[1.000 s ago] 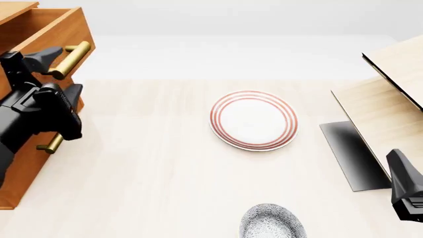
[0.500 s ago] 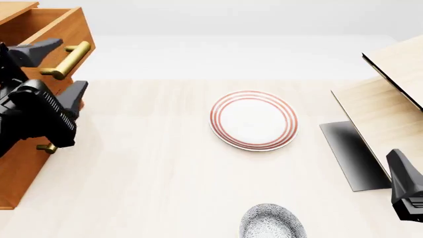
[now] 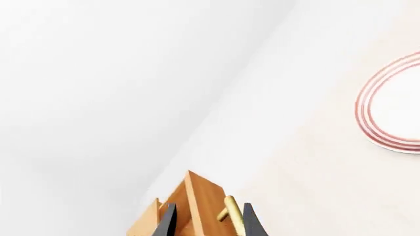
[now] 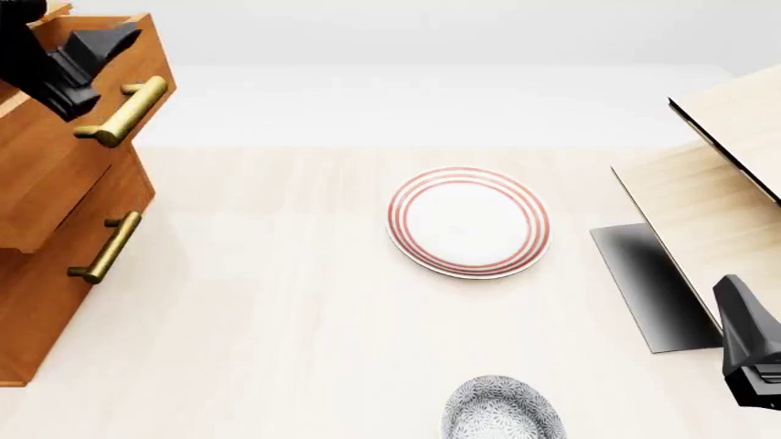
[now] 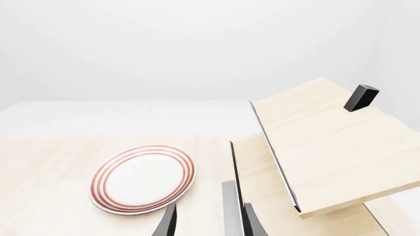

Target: Open the top drawer of the cabinet and put the bowl in it.

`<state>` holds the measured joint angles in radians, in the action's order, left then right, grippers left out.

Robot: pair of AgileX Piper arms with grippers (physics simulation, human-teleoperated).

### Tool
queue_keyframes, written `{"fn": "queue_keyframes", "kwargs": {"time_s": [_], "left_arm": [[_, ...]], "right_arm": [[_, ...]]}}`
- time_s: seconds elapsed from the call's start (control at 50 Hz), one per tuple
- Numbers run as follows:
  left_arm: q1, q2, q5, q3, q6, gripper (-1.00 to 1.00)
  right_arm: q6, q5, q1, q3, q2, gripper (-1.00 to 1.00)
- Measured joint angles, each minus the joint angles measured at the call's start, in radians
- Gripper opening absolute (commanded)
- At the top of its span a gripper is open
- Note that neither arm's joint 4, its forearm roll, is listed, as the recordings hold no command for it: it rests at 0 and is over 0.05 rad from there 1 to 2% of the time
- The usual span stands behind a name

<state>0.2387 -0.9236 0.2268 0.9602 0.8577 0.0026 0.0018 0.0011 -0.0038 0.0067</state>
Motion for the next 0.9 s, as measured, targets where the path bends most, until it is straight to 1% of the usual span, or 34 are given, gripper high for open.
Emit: {"fn": "queue_keyframes", "kwargs": {"time_s": [0.14,0.24,0.44,0.66,0.78,0.9], "left_arm": [[0.01,-0.088,0.166,0.17,-0.193,1.0],[-0.008,-0.14,0.265,0.253,-0.302,1.0],[-0.05,-0.209,0.425,0.38,-0.492,1.0],[-0.095,-0.239,0.546,0.471,-0.665,1.0],[-0.107,-0.258,0.583,0.49,-0.76,1.0],[-0.117,-0.275,0.6,0.491,-0.825,1.0]], "right_arm": [[0.0,0.0,0.0,0.0,0.0,1.0],[0.0,0.0,0.0,0.0,0.0,1.0],[0.0,0.0,0.0,0.0,0.0,1.0],[0.0,0.0,0.0,0.0,0.0,1.0],[0.0,0.0,0.0,0.0,0.0,1.0],[0.0,0.0,0.0,0.0,0.0,1.0]]}}
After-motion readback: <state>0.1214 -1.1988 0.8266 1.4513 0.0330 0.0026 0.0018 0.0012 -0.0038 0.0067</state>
